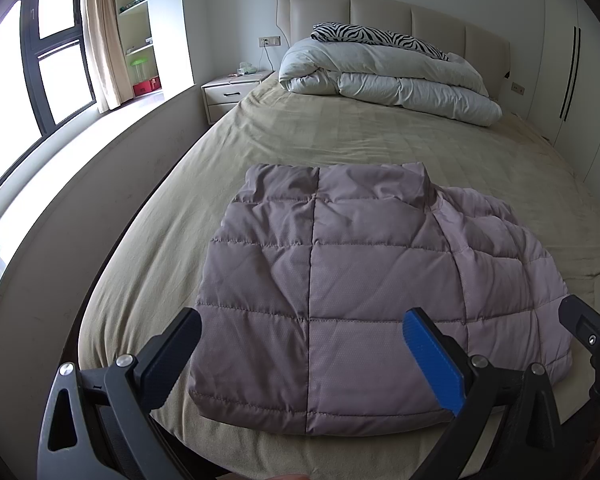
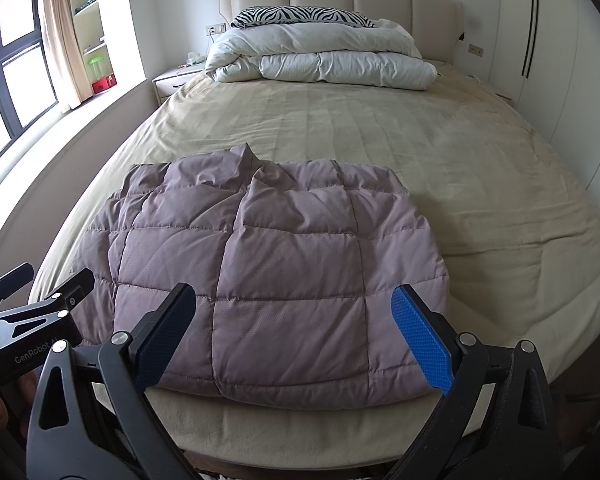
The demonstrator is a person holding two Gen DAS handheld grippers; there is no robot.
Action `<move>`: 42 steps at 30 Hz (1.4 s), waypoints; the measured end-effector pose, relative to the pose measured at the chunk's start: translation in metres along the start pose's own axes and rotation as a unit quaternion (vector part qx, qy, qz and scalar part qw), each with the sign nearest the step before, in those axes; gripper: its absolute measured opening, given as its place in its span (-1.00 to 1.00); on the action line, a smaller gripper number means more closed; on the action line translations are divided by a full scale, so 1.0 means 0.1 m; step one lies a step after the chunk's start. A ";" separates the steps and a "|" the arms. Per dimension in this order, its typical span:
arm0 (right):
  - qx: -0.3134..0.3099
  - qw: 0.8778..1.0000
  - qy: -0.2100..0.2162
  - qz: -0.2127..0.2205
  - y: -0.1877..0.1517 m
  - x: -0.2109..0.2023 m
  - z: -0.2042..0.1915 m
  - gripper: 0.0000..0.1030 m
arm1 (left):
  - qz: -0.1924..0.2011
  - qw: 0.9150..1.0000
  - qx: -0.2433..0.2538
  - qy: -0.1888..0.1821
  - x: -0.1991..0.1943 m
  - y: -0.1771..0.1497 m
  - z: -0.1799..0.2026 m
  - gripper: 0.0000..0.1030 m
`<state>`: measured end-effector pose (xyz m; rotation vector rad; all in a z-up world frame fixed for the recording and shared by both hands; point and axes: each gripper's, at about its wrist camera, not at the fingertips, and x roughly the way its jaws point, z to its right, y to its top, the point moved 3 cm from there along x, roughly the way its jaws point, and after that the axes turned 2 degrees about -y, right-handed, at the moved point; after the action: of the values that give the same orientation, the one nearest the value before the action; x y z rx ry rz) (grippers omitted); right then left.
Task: Fold large clothes
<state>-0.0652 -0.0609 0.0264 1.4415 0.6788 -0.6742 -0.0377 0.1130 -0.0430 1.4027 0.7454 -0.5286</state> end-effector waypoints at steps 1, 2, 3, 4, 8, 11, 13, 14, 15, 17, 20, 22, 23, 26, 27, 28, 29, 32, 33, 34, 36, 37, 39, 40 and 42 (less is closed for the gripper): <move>0.000 1.000 0.000 0.000 0.00 0.01 0.00 0.94 | 0.000 1.000 0.000 0.000 0.00 -0.01 0.00 1.00; -0.001 1.000 0.000 0.000 0.00 0.01 0.00 0.94 | 0.000 1.000 0.000 0.000 0.00 0.00 0.00 1.00; -0.001 1.000 0.000 0.000 -0.02 0.01 0.00 0.94 | -0.001 1.000 0.000 0.000 0.00 -0.01 0.00 1.00; 0.000 1.000 0.000 0.000 0.00 0.01 0.00 0.94 | -0.001 1.000 0.000 0.000 0.00 -0.01 0.00 1.00; -0.001 1.000 0.000 -0.001 0.00 0.01 0.01 0.94 | 0.000 1.000 0.000 0.000 0.00 0.00 0.00 1.00; -0.001 1.000 0.000 0.000 0.00 0.00 0.00 0.94 | -0.001 1.000 0.000 0.000 0.00 0.00 0.00 1.00; -0.001 1.000 0.001 -0.001 -0.01 0.01 0.01 0.94 | -0.001 1.000 0.000 0.000 0.00 0.00 0.00 1.00; -0.001 1.000 0.000 -0.001 -0.02 0.01 0.01 0.94 | 0.000 1.000 0.000 0.000 0.00 0.00 0.00 1.00; -0.001 1.000 0.001 -0.001 -0.01 0.01 0.01 0.94 | -0.001 1.000 0.000 0.000 0.00 0.00 0.00 1.00; -0.001 1.000 0.001 -0.001 0.00 0.01 0.01 0.94 | -0.001 1.000 0.000 0.000 0.00 0.01 0.00 1.00; -0.001 1.000 0.001 -0.002 -0.01 0.01 0.00 0.94 | -0.001 1.000 0.000 0.000 0.00 0.01 0.00 1.00; -0.001 1.000 0.001 -0.003 -0.02 0.03 0.01 0.94 | -0.001 1.000 0.000 0.000 0.00 0.00 0.00 1.00; -0.001 1.000 0.001 -0.003 -0.03 0.03 0.01 0.94 | -0.001 1.000 0.000 0.000 0.00 0.01 0.00 1.00; -0.002 1.000 0.002 -0.005 -0.04 0.04 0.02 0.94 | -0.001 1.000 0.000 0.000 0.00 0.01 0.00 1.00; -0.002 1.000 0.002 -0.006 -0.04 0.04 0.02 0.94 | -0.001 1.000 0.000 0.000 0.00 0.00 0.00 1.00; -0.002 1.000 0.002 -0.005 -0.03 0.04 0.02 0.94 | -0.002 1.000 0.000 -0.001 0.00 0.00 -0.01 1.00; -0.002 1.000 0.002 -0.005 -0.04 0.04 0.02 0.94 | -0.001 1.000 0.000 0.000 0.00 0.00 -0.01 1.00; -0.002 1.000 0.002 -0.006 -0.04 0.04 0.02 0.94 | -0.002 1.000 0.000 -0.001 0.00 0.00 -0.01 1.00; -0.002 1.000 0.002 -0.006 -0.05 0.04 0.02 0.94 | -0.001 1.000 0.000 -0.001 0.00 -0.01 -0.01 1.00; -0.003 1.000 0.003 -0.007 -0.02 0.05 0.03 0.94 | -0.001 1.000 0.000 0.000 0.00 0.00 -0.01 1.00; -0.003 1.000 0.003 -0.007 -0.02 0.05 0.03 0.94 | -0.002 1.000 0.000 -0.001 0.00 0.00 -0.01 1.00; -0.003 1.000 0.003 -0.007 -0.02 0.05 0.03 0.94 | -0.002 1.000 0.000 -0.001 0.00 -0.01 -0.01 1.00; -0.003 1.000 0.003 -0.007 -0.02 0.05 0.03 0.94 | -0.002 1.000 0.000 0.000 0.00 -0.01 -0.01 1.00; -0.003 1.000 0.003 -0.007 -0.02 0.05 0.03 0.94 | -0.002 1.000 0.000 -0.001 0.00 -0.01 -0.01 1.00; -0.003 1.000 0.003 -0.007 -0.03 0.05 0.03 0.94 | -0.001 1.000 0.000 -0.001 0.00 -0.01 -0.01 1.00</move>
<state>-0.0646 -0.0642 0.0205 1.4349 0.6965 -0.6791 -0.0383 0.1138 -0.0433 1.4020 0.7462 -0.5321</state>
